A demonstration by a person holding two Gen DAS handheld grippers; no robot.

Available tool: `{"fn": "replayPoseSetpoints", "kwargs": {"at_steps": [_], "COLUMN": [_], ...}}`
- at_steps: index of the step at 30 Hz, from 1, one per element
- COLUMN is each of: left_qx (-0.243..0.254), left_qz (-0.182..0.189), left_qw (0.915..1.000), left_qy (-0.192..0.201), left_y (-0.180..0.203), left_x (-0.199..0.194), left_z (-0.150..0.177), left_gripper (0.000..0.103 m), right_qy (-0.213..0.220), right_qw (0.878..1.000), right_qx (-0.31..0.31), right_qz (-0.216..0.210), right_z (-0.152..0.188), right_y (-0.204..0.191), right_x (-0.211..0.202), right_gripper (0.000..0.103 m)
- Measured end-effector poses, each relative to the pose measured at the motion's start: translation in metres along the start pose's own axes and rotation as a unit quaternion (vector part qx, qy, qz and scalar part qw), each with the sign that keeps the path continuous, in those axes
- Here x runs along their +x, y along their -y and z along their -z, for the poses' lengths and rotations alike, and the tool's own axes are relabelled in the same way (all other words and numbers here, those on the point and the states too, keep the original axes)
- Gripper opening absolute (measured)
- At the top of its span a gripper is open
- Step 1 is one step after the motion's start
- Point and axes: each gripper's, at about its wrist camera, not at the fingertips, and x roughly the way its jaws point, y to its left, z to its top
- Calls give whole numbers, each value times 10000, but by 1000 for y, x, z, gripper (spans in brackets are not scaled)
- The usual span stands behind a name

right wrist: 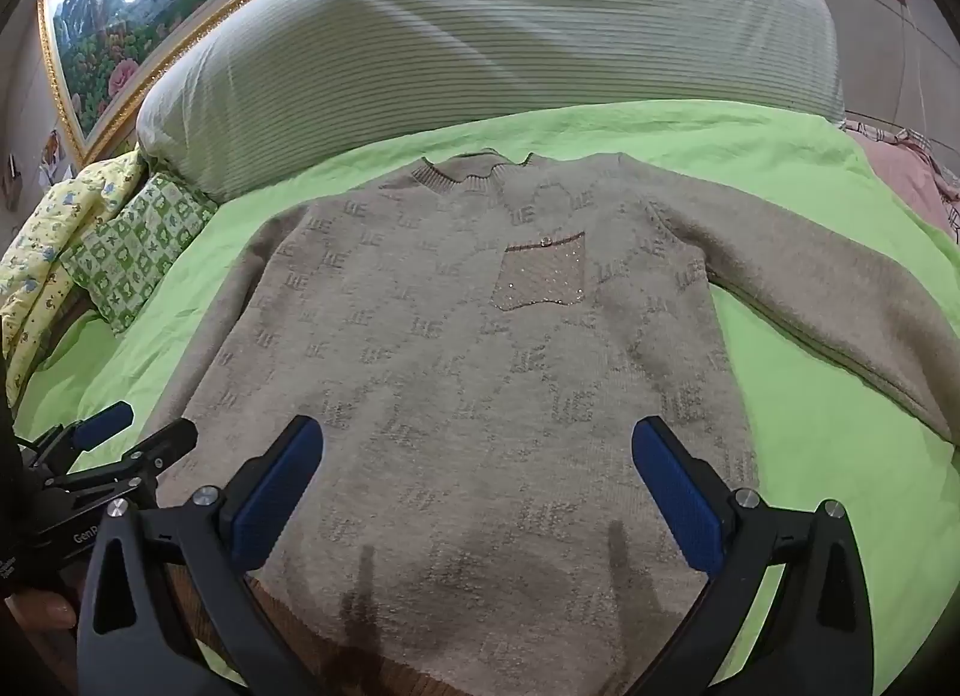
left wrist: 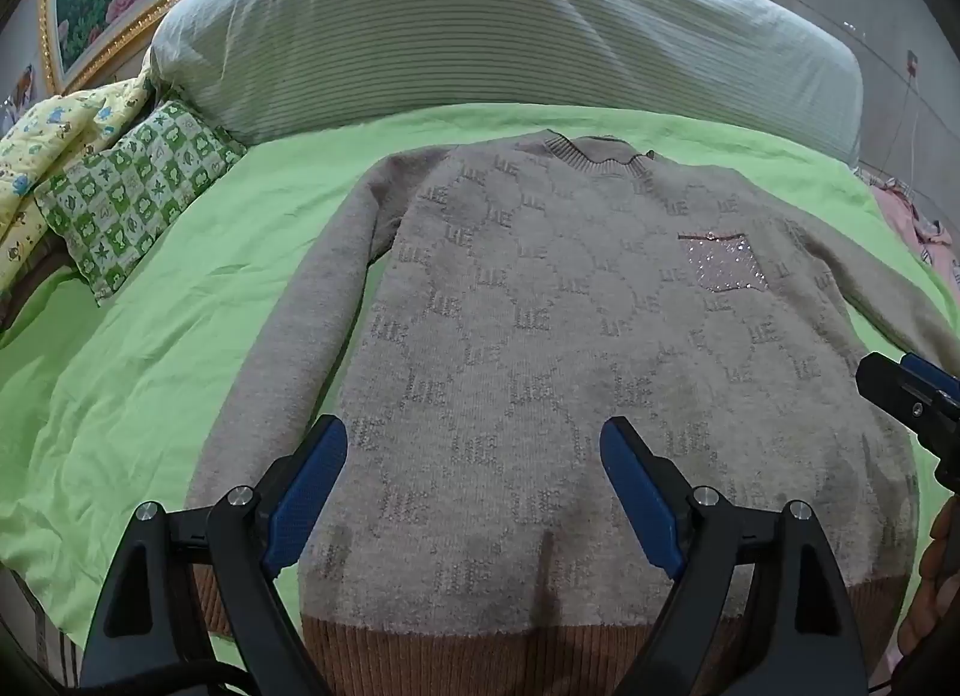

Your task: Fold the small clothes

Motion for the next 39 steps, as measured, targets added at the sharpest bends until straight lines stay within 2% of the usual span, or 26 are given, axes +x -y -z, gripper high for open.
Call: {"fn": "replayPoseSetpoints", "kwargs": {"at_steps": [39], "left_qx": [-16], "left_qz": [-70], "left_qw": [10000], "left_qy": [-21], "left_y": [-5], "left_x": [2], "left_z": [2], "left_gripper": [88], "right_qy": [-3], "right_qw": [10000], "right_qx": [56], "right_qz": [-35], "right_z": [-2], "right_y": [-1], "right_x": [-1], "right_gripper": [103]}}
